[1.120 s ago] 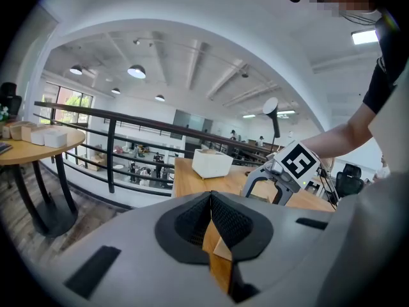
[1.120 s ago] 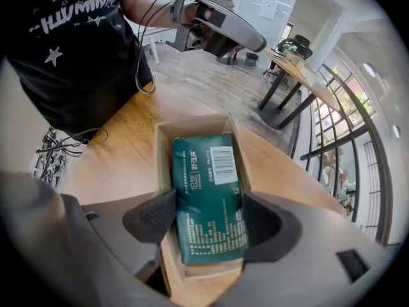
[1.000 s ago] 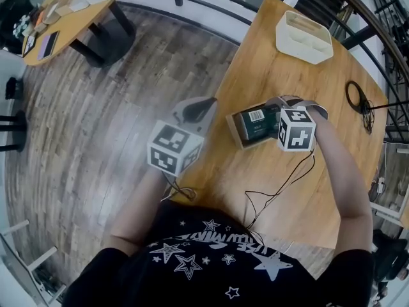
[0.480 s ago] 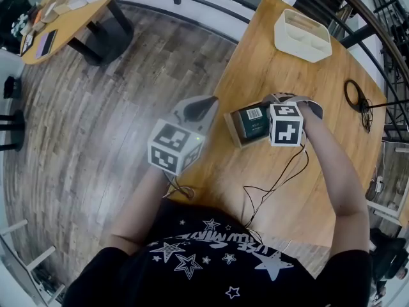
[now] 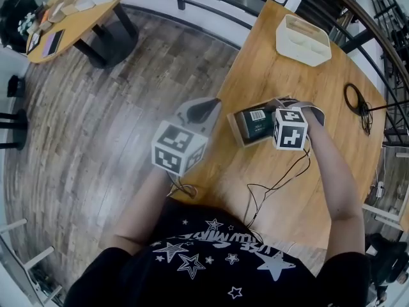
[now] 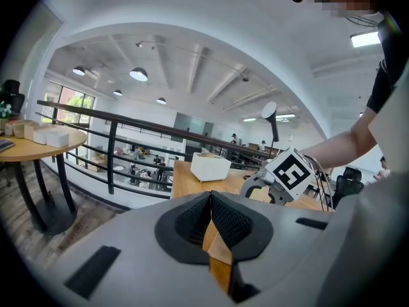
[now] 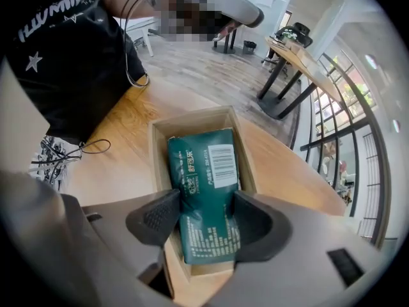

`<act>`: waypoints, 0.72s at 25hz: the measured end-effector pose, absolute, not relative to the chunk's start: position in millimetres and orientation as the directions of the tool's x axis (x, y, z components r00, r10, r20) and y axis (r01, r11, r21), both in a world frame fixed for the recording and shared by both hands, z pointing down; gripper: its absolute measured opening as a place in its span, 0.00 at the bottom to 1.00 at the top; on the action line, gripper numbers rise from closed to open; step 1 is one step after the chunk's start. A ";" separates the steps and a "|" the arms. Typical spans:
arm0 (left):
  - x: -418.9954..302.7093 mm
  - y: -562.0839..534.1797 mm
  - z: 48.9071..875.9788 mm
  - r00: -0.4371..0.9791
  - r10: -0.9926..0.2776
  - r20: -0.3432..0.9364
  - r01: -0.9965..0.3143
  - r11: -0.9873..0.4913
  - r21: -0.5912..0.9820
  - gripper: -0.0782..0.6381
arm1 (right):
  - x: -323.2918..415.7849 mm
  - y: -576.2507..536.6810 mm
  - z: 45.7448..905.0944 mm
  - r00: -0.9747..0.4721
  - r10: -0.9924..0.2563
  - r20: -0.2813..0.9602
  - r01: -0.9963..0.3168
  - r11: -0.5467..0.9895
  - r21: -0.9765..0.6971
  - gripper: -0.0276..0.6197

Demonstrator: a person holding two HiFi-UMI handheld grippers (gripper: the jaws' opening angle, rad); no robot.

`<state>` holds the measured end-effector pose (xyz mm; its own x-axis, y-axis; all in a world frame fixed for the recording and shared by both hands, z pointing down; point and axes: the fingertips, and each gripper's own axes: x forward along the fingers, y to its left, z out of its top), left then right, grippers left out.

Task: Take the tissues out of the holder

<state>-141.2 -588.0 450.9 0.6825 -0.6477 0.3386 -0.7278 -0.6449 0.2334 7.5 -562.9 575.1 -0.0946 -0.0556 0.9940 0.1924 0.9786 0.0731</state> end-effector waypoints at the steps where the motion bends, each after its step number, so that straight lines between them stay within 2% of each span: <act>1: -141.7 -586.6 449.0 0.683 -0.649 0.336 -0.728 -0.646 0.232 0.13 | 7.8 -562.1 573.8 -0.104 -0.060 0.993 0.189 0.979 0.079 0.46; 18: -157.7 -551.9 415.7 0.668 -0.679 0.304 -0.739 -0.653 0.163 0.13 | 12.5 -550.5 528.7 -0.096 -0.250 0.964 0.181 0.947 0.264 0.44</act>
